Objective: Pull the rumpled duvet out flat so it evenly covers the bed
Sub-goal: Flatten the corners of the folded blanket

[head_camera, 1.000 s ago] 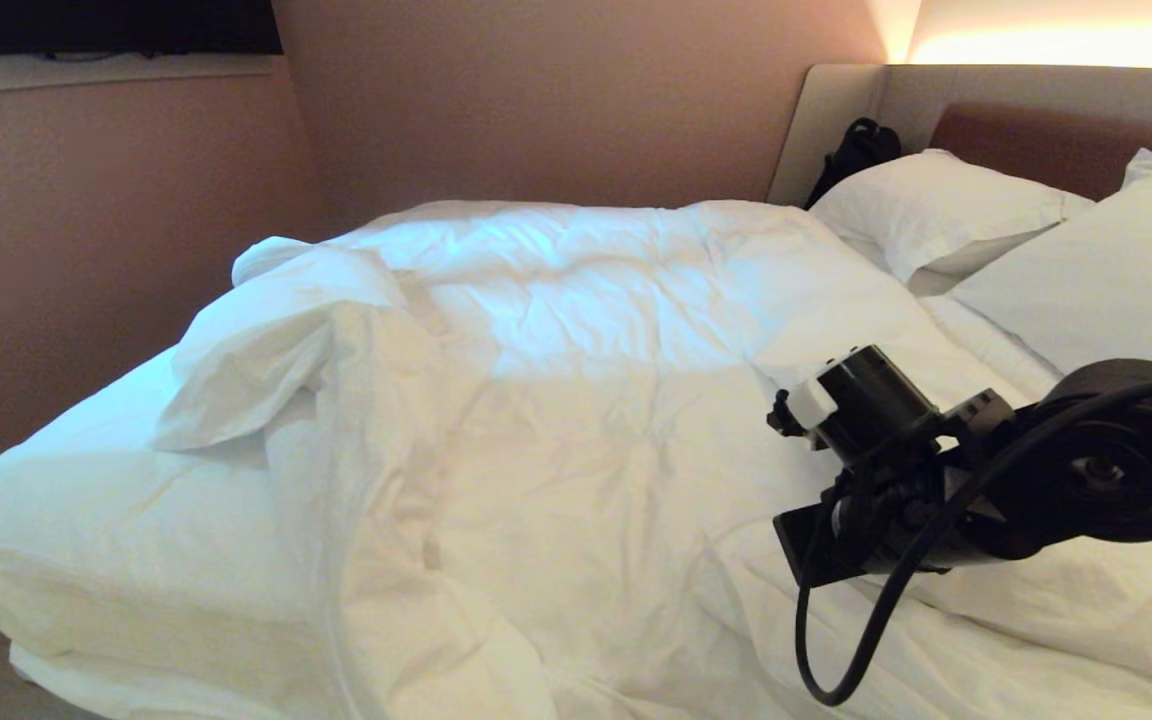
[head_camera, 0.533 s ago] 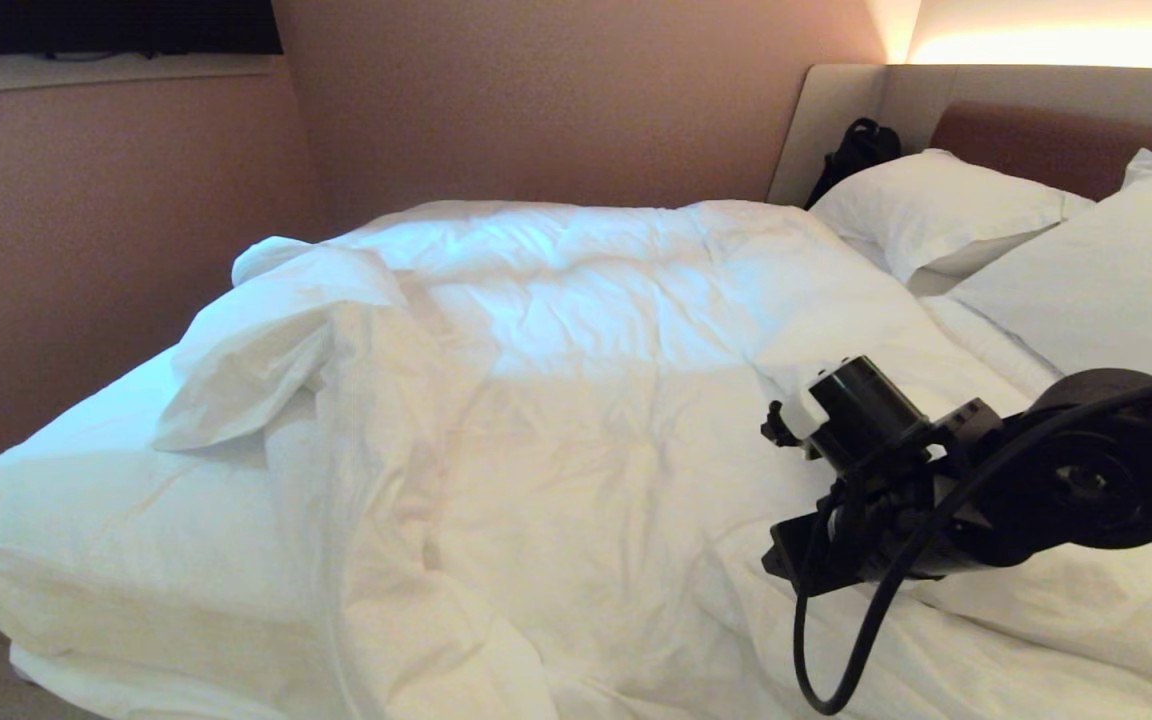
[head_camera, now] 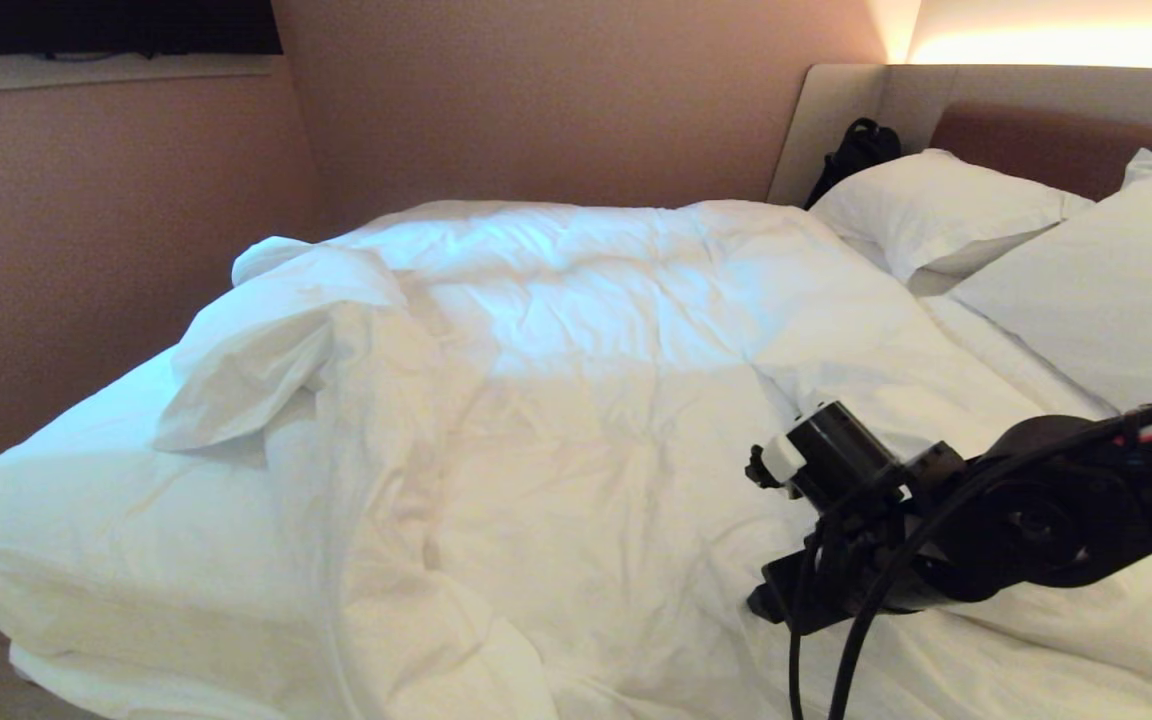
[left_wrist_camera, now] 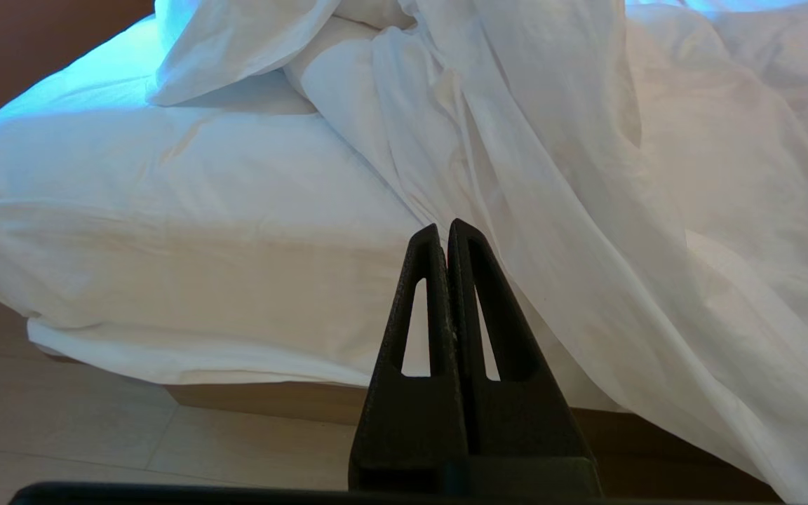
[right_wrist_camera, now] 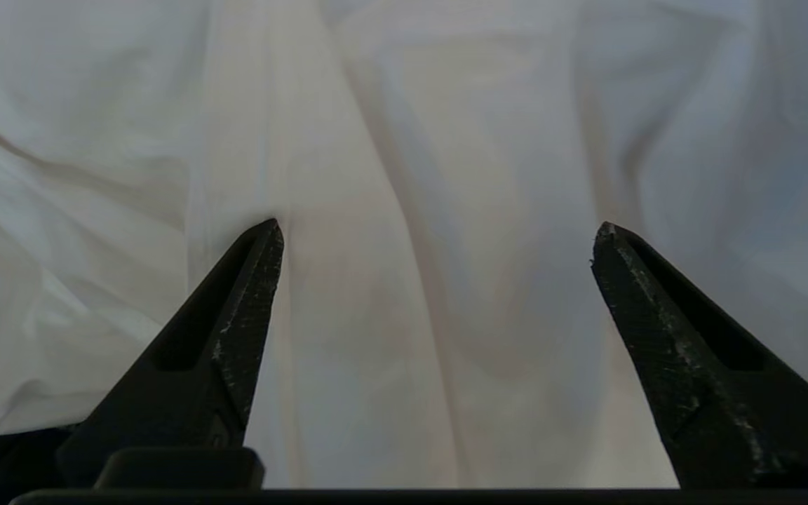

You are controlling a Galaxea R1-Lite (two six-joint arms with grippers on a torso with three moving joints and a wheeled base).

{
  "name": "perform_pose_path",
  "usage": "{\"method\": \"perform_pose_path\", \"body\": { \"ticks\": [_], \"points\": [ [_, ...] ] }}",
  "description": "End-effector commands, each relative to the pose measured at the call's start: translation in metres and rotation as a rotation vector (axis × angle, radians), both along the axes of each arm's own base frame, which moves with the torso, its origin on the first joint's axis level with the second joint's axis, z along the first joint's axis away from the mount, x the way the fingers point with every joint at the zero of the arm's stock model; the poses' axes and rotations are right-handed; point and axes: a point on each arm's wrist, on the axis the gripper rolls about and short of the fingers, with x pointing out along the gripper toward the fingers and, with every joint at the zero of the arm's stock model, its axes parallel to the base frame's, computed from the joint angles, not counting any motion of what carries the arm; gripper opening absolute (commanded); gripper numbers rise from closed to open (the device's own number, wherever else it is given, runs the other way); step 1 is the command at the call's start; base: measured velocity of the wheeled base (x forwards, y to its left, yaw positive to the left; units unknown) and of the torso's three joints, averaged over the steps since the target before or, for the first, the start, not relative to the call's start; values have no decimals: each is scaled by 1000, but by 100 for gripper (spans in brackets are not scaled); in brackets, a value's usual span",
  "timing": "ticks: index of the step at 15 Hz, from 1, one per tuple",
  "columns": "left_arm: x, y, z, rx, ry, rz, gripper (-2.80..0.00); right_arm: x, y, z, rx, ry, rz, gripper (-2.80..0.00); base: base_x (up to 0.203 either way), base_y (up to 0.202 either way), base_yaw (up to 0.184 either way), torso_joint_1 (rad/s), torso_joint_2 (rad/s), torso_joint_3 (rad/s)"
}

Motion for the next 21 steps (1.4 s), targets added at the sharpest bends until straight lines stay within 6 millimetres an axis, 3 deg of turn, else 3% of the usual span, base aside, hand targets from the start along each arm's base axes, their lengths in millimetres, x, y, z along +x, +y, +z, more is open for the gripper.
{"method": "perform_pose_path", "body": {
  "ticks": [1, 7, 13, 21],
  "points": [
    [0, 0, 0, 0, 0, -1, -280, 6, 5, -3, 36, -69, 48, 0, 0, 0, 0, 0, 0, 0],
    [0, 0, 0, 0, 0, 1, -280, 3, 0, -22, 12, -135, 149, 0, 0, 0, 0, 0, 0, 0],
    [0, 0, 0, 0, 0, -1, -280, -5, -7, 4, 59, -207, 139, 0, 0, 0, 0, 0, 0, 0],
    [0, 0, 0, 0, -2, 1, -280, -13, -4, 4, 54, -205, 168, 0, 0, 0, 0, 0, 0, 0]
  ]
}}
